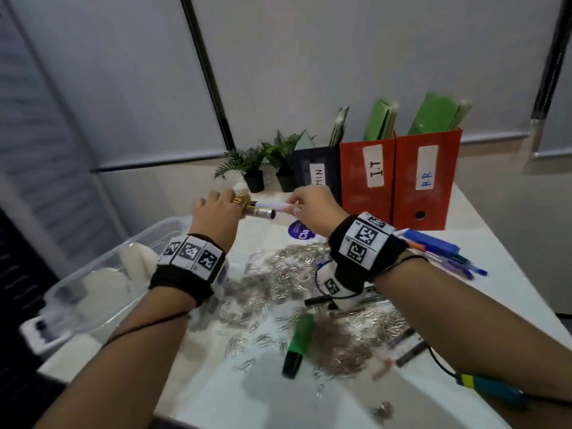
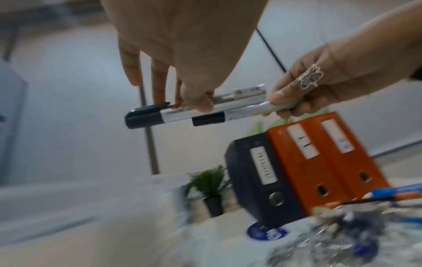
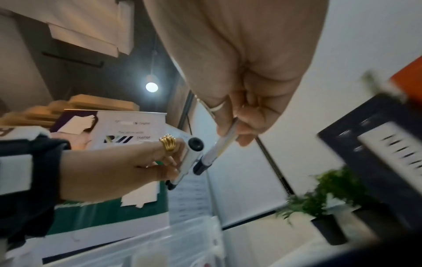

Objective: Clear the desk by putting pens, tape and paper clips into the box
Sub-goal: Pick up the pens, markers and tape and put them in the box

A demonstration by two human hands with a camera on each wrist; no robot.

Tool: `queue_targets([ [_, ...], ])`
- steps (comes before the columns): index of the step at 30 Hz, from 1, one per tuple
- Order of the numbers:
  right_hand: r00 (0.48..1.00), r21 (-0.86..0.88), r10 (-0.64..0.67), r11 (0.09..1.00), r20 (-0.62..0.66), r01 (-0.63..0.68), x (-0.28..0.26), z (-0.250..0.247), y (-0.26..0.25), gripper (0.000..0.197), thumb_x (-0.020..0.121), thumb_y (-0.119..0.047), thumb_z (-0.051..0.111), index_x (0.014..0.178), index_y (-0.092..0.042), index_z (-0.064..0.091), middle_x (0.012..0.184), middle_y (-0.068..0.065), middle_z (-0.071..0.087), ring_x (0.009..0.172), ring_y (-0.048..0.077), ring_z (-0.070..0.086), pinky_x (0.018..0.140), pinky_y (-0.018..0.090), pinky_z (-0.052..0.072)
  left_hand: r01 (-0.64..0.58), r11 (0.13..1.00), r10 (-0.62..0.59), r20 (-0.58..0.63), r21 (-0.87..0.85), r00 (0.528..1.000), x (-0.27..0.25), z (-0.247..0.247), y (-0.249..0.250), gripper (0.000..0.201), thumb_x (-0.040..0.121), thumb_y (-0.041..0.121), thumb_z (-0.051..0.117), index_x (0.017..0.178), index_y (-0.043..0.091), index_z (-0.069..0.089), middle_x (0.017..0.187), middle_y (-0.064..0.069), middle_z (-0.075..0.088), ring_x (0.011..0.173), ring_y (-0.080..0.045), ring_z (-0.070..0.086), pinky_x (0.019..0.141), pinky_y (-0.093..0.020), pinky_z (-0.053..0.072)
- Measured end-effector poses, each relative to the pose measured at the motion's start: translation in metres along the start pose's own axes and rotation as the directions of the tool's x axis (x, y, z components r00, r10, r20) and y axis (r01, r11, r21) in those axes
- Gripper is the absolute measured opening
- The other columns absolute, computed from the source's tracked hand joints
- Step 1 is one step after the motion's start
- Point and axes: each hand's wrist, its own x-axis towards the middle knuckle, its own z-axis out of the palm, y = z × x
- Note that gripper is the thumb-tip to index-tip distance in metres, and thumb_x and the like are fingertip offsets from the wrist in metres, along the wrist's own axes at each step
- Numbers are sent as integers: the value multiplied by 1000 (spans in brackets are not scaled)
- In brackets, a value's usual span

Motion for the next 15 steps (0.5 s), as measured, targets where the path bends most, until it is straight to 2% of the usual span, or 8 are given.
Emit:
queue_targets([
  [2, 998, 37, -59, 998, 3, 59, 15, 28, -38, 25, 94, -16, 51, 105, -3, 70, 95, 14, 67, 99, 28, 61, 73, 27, 37, 144, 987, -147, 45, 79, 988, -13, -2, -43, 32, 96, 14, 39, 128, 21, 45, 123, -5, 53, 114, -29, 49, 91, -40, 38],
  [4, 992, 35, -113, 993, 55, 111, 24, 53, -71, 27, 93, -8, 45, 105, 1, 68, 98, 17, 67, 102, 31, 59, 77, 30, 38, 283, 950, -296, 96, 135, 950, -22, 0, -77, 34, 94, 9, 40, 126, 18, 46, 123, -6, 55, 114, -29, 53, 93, -39, 39],
  [6, 982, 20, -163, 987, 93, 162, 31, 77, -98, 27, 91, -5, 43, 103, 1, 67, 106, 19, 66, 105, 32, 57, 83, 30, 39, 414, 907, -420, 169, 76, 891, -28, 4, -100, 30, 91, 5, 41, 120, 11, 47, 121, -12, 59, 112, -32, 57, 92, -40, 43],
  [8, 977, 13, -181, 983, 116, 181, 38, 96, -112, 25, 90, -3, 44, 101, 1, 66, 107, 19, 64, 105, 31, 55, 84, 30, 40, 527, 846, -502, 212, -78, 838, -26, 9, -111, 21, 94, 7, 43, 114, 4, 49, 115, -20, 61, 107, -36, 59, 88, -41, 46],
  [10, 973, 5, -186, 982, 140, 187, 45, 110, -121, 26, 92, -5, 43, 107, 1, 64, 111, 20, 60, 108, 31, 55, 86, 29, 42, 597, 776, -559, 219, -203, 800, -21, 14, -119, 23, 96, 14, 46, 112, 0, 54, 112, -23, 62, 105, -38, 59, 86, -41, 47],
  [12, 956, -42, -202, 976, 215, 216, 48, 117, -122, 31, 96, -17, 45, 120, -1, 57, 120, 19, 58, 115, 32, 52, 92, 31, 42, 641, 701, -607, 210, -312, 766, -16, 19, -122, 26, 95, 15, 48, 113, -1, 57, 112, -23, 63, 106, -38, 58, 88, -40, 47],
  [15, 942, -75, -169, 977, 289, 198, 46, 122, -108, 46, 98, -33, 43, 137, -10, 42, 132, 17, 52, 123, 34, 45, 99, 38, 39, 634, 675, -614, 189, -378, 766, -7, 26, -120, 30, 95, 7, 43, 123, -3, 49, 116, -22, 60, 108, -38, 57, 90, -40, 46],
])
